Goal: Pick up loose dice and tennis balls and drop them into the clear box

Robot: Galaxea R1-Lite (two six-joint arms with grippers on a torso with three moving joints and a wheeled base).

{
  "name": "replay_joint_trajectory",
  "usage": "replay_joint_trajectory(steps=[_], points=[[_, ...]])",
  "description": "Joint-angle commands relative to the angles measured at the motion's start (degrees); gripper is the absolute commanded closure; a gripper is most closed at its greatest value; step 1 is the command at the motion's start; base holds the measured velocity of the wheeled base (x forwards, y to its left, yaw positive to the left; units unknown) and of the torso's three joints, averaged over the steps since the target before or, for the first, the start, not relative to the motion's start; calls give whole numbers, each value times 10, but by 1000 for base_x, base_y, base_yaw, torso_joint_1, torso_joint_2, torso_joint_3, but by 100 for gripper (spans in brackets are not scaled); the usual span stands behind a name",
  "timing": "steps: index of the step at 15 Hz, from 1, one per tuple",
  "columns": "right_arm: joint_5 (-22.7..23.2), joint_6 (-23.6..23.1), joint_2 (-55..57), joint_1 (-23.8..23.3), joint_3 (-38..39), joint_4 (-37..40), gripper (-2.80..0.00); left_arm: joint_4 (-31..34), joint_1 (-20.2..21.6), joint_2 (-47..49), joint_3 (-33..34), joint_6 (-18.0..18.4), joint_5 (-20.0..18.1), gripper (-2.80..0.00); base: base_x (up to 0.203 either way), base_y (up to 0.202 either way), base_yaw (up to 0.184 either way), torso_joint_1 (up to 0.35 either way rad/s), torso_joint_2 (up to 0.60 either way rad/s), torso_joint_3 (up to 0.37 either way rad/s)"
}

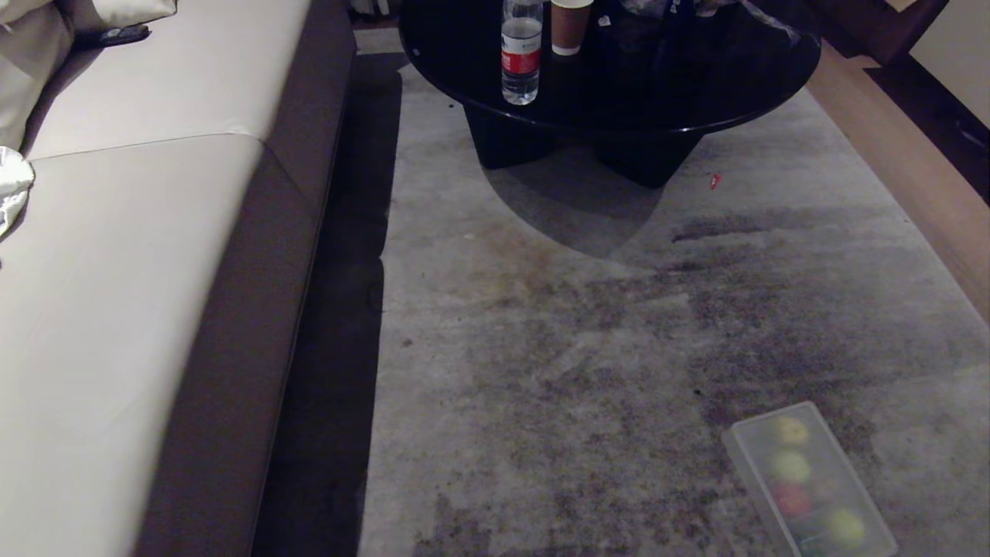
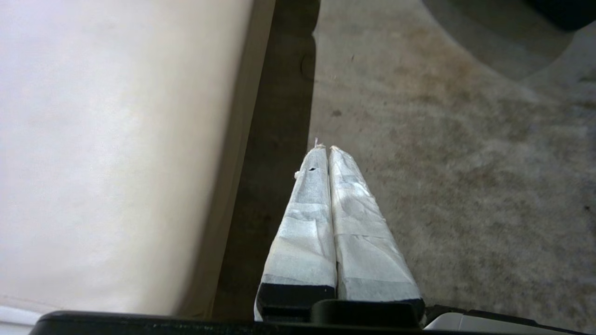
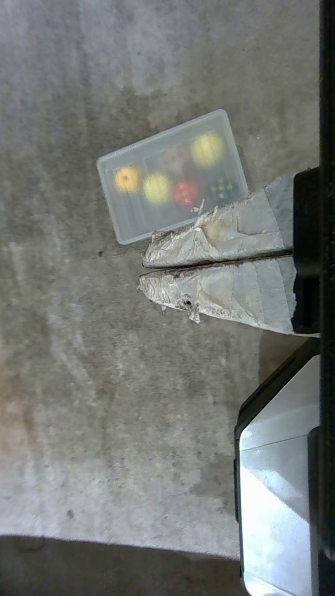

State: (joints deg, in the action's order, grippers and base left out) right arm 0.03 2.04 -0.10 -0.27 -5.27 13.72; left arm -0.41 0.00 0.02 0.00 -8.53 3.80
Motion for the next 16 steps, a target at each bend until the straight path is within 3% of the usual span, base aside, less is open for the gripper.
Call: replay_joint_trajectory(steps=[1,16], points=[[0,1,1,0,0,1,0,0,0,1,0,-1,1,0,0,0,0,4,5,199],[-2,1,1,0,0,1,0,0,0,1,0,-1,1,0,0,0,0,4,4,202]])
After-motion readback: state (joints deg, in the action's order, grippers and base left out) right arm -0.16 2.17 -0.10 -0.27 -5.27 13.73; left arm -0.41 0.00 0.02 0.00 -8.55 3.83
